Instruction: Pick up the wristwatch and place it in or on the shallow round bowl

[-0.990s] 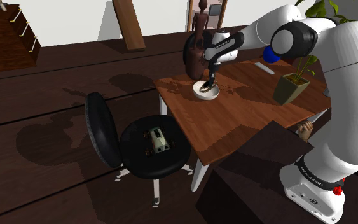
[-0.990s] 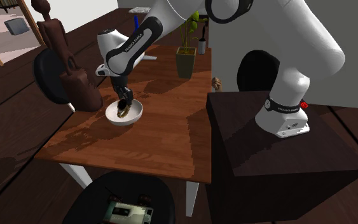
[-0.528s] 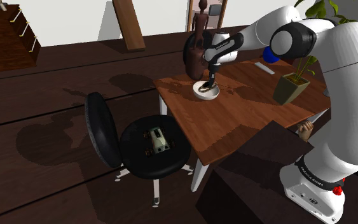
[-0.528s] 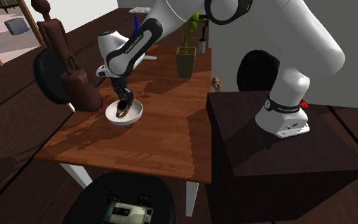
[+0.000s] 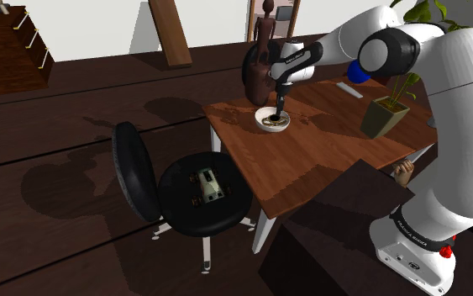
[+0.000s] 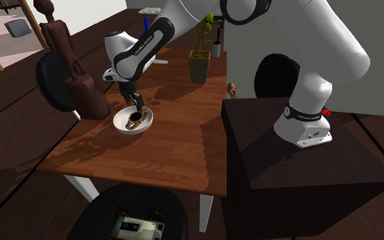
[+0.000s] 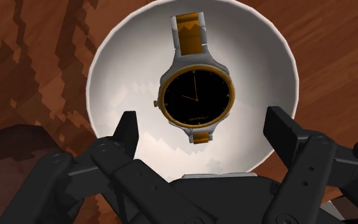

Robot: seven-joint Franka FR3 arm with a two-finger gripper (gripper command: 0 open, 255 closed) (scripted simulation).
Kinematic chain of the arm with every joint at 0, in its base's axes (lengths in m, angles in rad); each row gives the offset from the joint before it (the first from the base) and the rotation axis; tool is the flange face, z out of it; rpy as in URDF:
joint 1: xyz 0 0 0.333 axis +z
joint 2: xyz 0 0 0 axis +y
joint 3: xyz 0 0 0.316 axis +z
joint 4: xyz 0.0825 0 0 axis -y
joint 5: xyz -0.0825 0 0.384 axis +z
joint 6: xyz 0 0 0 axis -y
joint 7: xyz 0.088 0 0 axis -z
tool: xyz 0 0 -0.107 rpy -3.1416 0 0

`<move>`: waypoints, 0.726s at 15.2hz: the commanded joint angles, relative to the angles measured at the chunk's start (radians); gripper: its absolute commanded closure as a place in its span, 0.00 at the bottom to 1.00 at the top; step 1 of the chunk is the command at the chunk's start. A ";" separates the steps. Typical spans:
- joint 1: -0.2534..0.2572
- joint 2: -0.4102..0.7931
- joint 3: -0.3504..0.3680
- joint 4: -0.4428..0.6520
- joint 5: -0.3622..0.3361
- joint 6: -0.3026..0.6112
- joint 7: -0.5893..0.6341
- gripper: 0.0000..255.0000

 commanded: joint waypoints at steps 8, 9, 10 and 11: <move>0.004 -0.076 -0.003 -0.013 -0.003 -0.063 0.003 0.00; 0.004 -0.076 -0.003 -0.013 -0.003 -0.063 0.003 0.00; 0.004 -0.076 -0.003 -0.013 -0.003 -0.063 0.003 0.00; 0.004 -0.076 -0.003 -0.013 -0.003 -0.063 0.003 0.00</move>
